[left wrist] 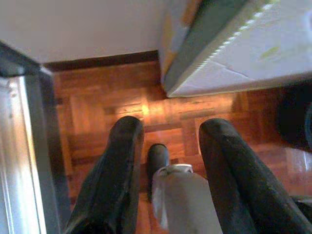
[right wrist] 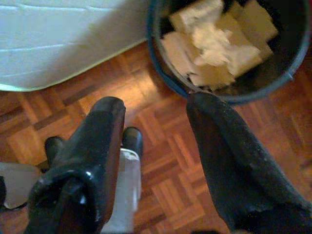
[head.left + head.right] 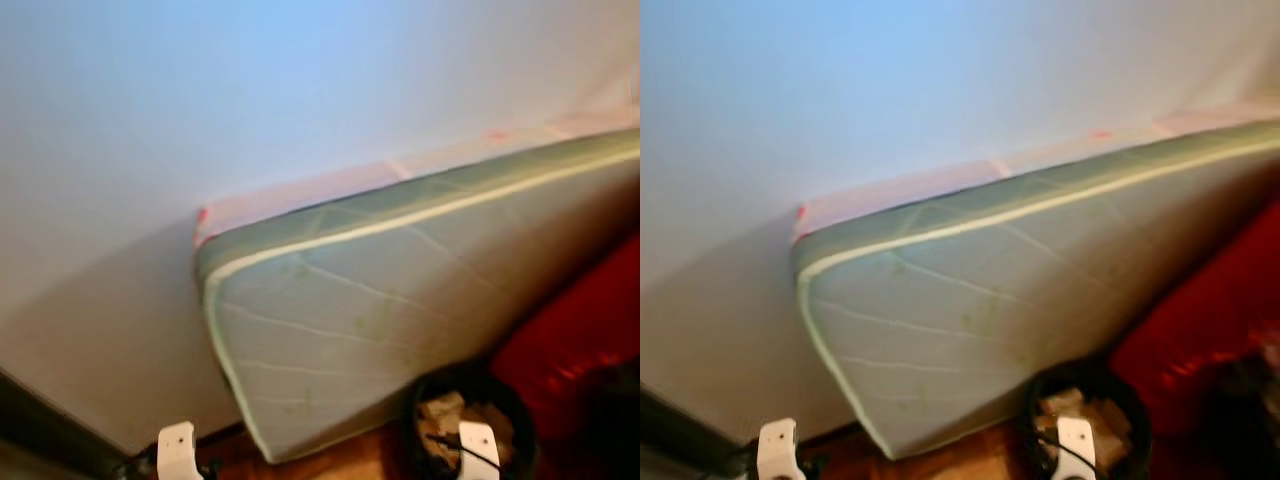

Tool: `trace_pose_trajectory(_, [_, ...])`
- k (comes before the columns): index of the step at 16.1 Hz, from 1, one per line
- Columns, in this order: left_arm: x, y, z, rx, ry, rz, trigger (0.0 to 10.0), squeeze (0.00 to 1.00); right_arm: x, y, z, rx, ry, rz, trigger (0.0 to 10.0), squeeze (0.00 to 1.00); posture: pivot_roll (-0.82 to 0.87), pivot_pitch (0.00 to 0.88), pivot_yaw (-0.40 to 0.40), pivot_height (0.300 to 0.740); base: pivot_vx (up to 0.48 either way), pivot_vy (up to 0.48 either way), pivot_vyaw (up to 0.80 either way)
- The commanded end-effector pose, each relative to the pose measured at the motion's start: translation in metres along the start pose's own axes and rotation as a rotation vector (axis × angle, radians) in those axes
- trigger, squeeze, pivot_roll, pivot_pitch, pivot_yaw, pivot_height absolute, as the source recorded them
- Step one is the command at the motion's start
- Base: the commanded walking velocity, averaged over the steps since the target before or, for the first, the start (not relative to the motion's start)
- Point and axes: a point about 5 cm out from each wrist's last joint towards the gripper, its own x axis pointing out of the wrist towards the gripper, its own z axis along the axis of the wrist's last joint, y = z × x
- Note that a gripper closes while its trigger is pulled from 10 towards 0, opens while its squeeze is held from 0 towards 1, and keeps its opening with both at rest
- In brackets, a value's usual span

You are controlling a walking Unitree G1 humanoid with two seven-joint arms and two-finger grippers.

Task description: Clean up the room

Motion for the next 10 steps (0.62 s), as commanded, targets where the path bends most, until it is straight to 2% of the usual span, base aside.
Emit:
trace_pose_trajectory(1, [-0.0162, 0.0435, -0.0285, 0.094, 0.103, 0.091, 10.0, 0.0, -0.0001, -0.0172, 0.007, 0.015, 0.043, -0.032, 10.0, 0.0, 0.04, 0.0, 0.009, 0.74, 0.0, 0.0, -0.8])
trace_pose_trajectory(5, [-0.0169, 0.0454, -0.0291, 0.096, 0.107, 0.093, 10.0, 0.0, -0.0001, -0.0169, 0.0067, 0.015, 0.044, -0.03, 10.0, 0.0, 0.04, 0.0, 0.011, 0.74, 0.0, 0.0, -0.79])
trace_pose_trajectory(10, [-0.0175, 0.0461, -0.0306, 0.101, 0.113, 0.092, 10.0, 0.0, -0.0002, -0.0167, 0.007, 0.03, 0.027, -0.031, 10.0, 0.0, 0.04, 0.0, 0.012, 0.74, 0.0, 0.0, 0.0])
